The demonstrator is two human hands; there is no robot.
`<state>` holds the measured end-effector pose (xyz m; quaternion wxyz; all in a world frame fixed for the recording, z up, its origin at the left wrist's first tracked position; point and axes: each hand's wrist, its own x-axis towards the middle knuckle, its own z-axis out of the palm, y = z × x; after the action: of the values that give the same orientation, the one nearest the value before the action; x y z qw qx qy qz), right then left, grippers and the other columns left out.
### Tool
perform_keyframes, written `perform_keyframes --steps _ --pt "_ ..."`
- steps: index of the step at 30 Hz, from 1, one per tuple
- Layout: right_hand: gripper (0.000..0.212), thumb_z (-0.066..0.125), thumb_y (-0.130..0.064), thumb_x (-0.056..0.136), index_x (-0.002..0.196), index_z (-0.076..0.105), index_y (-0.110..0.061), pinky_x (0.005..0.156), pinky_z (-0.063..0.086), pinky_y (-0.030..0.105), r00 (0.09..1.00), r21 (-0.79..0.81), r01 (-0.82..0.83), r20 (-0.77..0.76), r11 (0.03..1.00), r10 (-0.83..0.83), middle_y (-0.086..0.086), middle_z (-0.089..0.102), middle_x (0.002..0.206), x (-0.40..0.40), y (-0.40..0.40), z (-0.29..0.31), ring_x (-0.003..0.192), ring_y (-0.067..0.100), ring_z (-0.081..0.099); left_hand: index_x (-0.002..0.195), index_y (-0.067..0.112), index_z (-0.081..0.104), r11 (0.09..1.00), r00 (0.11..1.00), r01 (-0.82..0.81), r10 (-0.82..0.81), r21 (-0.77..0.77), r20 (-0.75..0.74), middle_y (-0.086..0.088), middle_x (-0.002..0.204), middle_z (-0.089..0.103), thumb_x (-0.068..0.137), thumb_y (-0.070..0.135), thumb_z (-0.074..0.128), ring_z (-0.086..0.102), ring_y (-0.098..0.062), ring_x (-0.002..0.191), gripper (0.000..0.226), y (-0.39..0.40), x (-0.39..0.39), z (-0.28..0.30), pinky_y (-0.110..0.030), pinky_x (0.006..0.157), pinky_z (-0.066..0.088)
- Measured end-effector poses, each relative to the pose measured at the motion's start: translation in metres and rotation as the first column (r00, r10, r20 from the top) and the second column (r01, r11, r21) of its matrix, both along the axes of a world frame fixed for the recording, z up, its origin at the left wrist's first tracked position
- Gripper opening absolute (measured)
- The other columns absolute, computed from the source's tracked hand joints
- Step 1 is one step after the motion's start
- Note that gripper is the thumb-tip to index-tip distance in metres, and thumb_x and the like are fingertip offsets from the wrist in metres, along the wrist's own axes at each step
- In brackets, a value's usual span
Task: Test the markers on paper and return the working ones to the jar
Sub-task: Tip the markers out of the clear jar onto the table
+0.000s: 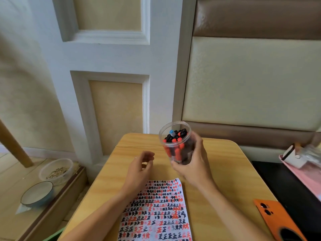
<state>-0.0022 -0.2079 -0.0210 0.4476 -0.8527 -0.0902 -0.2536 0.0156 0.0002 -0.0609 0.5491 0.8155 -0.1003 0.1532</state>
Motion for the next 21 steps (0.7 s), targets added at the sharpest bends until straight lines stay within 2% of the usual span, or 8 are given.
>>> perform_keyframes --steps 2,6,8,10,12,14,17,21 --pt "0.114 0.091 -0.032 0.068 0.154 0.016 -0.043 0.107 0.046 0.036 1.000 -0.169 0.028 0.006 0.985 -0.027 -0.008 0.040 0.151 -0.007 -0.002 0.008 0.136 0.009 0.035 0.111 0.025 0.062 1.000 0.998 -0.024 0.023 0.020 0.058 0.012 0.104 0.067 0.099 0.008 0.061 0.062 0.000 0.097 0.021 -0.001 0.000 0.005 -0.019 0.081 0.051" --pt "0.113 0.090 -0.035 0.067 0.156 0.019 -0.037 0.119 0.033 0.049 0.997 -0.400 0.077 0.020 0.913 -0.075 -0.002 0.042 0.152 -0.017 -0.011 0.011 0.141 0.022 0.036 0.103 0.022 0.056 0.994 0.986 -0.094 0.100 -0.053 0.134 0.005 0.094 0.062 0.098 0.002 0.058 0.058 -0.009 0.084 0.020 -0.005 -0.006 0.025 -0.030 0.073 0.051" --pt "0.113 0.090 -0.037 0.068 0.156 0.019 -0.036 0.122 0.028 0.048 0.996 -0.458 0.080 -0.001 0.885 -0.090 -0.003 0.041 0.154 -0.024 -0.015 0.012 0.143 0.022 0.034 0.101 0.022 0.057 0.992 0.975 -0.103 0.115 -0.075 0.189 0.005 0.093 0.062 0.097 0.002 0.057 0.059 -0.011 0.084 0.020 -0.008 -0.015 0.038 -0.029 0.073 0.051" --pt "0.113 0.089 -0.040 0.068 0.156 0.018 -0.035 0.122 0.028 0.048 0.995 -0.499 0.081 -0.008 0.863 -0.098 -0.003 0.040 0.154 -0.031 -0.016 0.014 0.144 0.021 0.030 0.105 0.022 0.063 0.999 0.980 -0.026 0.029 -0.021 0.195 0.009 0.098 0.066 0.099 0.007 0.059 0.063 -0.007 0.089 0.016 -0.012 -0.024 0.051 -0.023 0.077 0.054" --pt "0.113 0.088 -0.042 0.070 0.157 0.016 -0.033 0.124 0.022 0.047 0.994 -0.558 0.079 -0.017 0.826 -0.106 -0.003 0.039 0.154 -0.037 -0.014 0.014 0.144 0.020 0.028 0.120 0.020 0.065 0.991 0.990 0.128 -0.131 0.039 0.060 0.009 0.111 0.069 0.101 0.019 0.062 0.065 -0.005 0.103 0.019 -0.016 -0.031 0.055 -0.021 0.088 0.055" --pt "0.108 0.086 -0.042 0.073 0.157 0.018 -0.031 0.125 0.015 0.044 0.992 -0.636 0.098 0.003 0.766 -0.125 -0.003 0.040 0.153 -0.042 -0.011 0.012 0.143 0.020 0.029 0.135 0.015 0.058 0.967 0.960 0.255 -0.250 0.021 -0.123 0.003 0.126 0.067 0.100 0.031 0.063 0.063 -0.012 0.117 0.039 -0.019 -0.034 0.052 -0.031 0.101 0.054" --pt "0.101 0.086 -0.040 0.072 0.153 0.026 -0.031 0.122 0.014 0.045 0.990 -0.677 0.135 0.056 0.723 -0.132 -0.004 0.044 0.149 -0.043 -0.009 0.009 0.140 0.021 0.034 0.139 0.012 0.054 0.917 0.880 0.361 -0.395 -0.167 -0.264 -0.005 0.130 0.065 0.101 0.031 0.061 0.061 -0.022 0.122 0.043 -0.016 -0.035 0.049 -0.045 0.106 0.051" --pt "0.094 0.085 -0.033 0.071 0.149 0.032 -0.032 0.123 0.020 0.051 0.991 -0.725 0.135 0.091 0.675 -0.101 -0.004 0.043 0.147 -0.036 -0.010 0.005 0.139 0.024 0.036 0.139 0.017 0.055 0.834 0.793 0.407 -0.524 -0.372 -0.309 -0.015 0.130 0.063 0.097 0.026 0.067 0.066 -0.031 0.116 0.044 -0.015 -0.028 0.046 -0.046 0.103 0.054"
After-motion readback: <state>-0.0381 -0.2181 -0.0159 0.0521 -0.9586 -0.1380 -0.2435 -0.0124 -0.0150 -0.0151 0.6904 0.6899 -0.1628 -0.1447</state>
